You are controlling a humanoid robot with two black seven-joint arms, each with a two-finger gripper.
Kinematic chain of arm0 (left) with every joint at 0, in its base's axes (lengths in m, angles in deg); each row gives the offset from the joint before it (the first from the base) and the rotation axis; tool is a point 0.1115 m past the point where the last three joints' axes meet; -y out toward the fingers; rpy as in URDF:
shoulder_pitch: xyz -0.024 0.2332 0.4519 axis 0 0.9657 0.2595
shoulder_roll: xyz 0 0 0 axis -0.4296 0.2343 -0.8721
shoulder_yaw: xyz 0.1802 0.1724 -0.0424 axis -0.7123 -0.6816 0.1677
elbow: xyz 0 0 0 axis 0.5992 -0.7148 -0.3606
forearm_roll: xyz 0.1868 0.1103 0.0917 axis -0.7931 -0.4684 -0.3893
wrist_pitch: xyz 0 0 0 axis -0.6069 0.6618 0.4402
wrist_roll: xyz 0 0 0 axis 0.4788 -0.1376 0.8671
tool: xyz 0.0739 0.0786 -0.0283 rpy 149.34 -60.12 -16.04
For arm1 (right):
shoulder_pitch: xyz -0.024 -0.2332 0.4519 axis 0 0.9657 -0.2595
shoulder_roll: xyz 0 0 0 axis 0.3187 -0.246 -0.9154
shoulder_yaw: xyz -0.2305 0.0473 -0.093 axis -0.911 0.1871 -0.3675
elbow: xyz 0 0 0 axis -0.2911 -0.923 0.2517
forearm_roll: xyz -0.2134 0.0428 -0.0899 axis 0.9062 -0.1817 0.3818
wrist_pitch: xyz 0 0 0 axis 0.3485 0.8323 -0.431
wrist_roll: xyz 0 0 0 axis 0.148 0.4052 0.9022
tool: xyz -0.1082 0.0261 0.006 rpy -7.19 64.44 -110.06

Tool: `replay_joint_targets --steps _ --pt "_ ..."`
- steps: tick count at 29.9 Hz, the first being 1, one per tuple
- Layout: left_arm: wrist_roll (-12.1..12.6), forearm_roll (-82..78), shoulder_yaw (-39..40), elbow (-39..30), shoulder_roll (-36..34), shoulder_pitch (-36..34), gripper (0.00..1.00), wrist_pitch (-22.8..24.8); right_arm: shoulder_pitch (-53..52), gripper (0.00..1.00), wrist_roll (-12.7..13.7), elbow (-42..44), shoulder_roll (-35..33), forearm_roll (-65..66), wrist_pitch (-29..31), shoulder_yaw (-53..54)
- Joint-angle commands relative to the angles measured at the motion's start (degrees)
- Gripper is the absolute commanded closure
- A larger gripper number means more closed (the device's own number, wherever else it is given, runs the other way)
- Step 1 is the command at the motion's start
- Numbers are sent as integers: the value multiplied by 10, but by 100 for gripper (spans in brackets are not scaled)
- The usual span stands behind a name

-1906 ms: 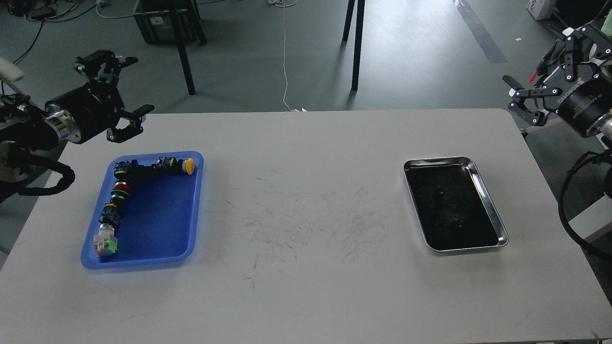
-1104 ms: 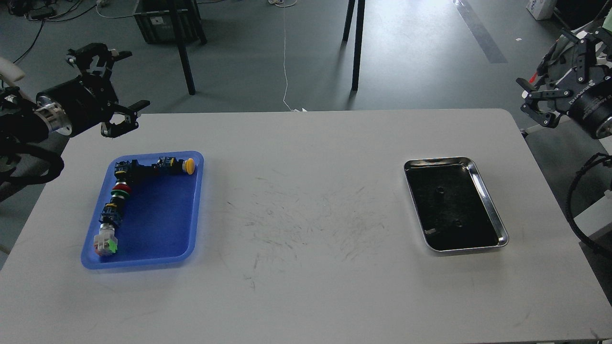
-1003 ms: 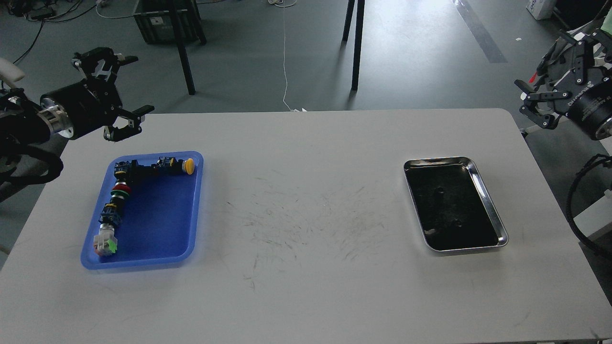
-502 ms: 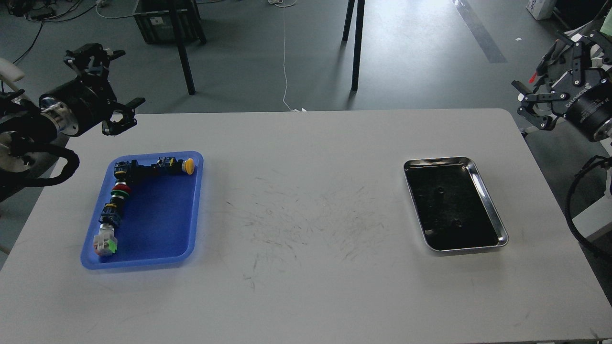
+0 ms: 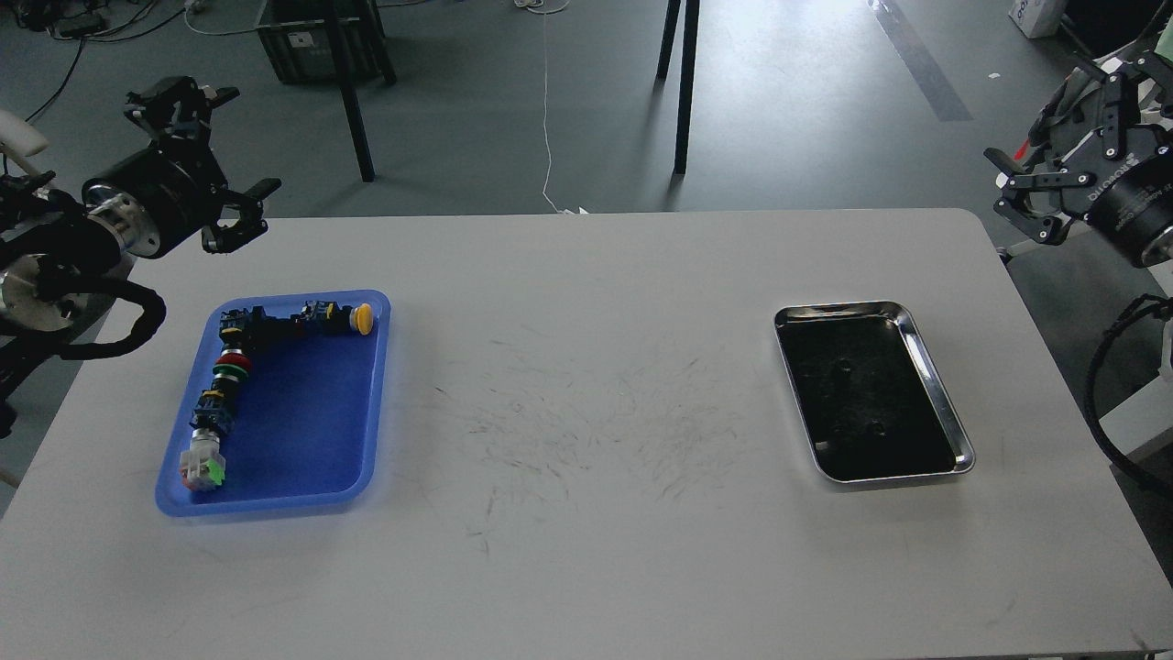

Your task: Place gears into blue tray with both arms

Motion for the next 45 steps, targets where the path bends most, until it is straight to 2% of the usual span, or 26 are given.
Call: replay_joint_targets --steps 1,8,13,19,26,31,35,38,45 --pt "6 -3 12 4 1 -3 1 -3 1 1 0 1 0 0 0 -2" --pt "2 -8 10 19 6 -2 1 -7 -4 1 11 -3 -14 10 3 -31" --pt "-32 -12 5 32 6 -1 1 -16 -11 1 36 -3 -25 24 6 -61" --pt "-87 -51 5 34 5 3 1 -10 -11 1 38 -11 -53 75 8 -69" --pt "-122 -92 5 32 6 1 1 -14 -7 1 38 -27 -69 82 19 -69" --pt "-124 -87 8 30 7 1 1 -15 -5 1 24 -21 -49 82 3 -30" --pt "-124 -83 12 27 9 1 1 -15 -6 1 -8 -9 -29 82 -4 -11" --pt "-124 -83 13 27 8 2 1 -14 -7 1 -21 11 -12 81 -7 -10" --pt "-124 -82 14 27 7 3 1 -13 -11 1 -32 64 50 77 -10 22"
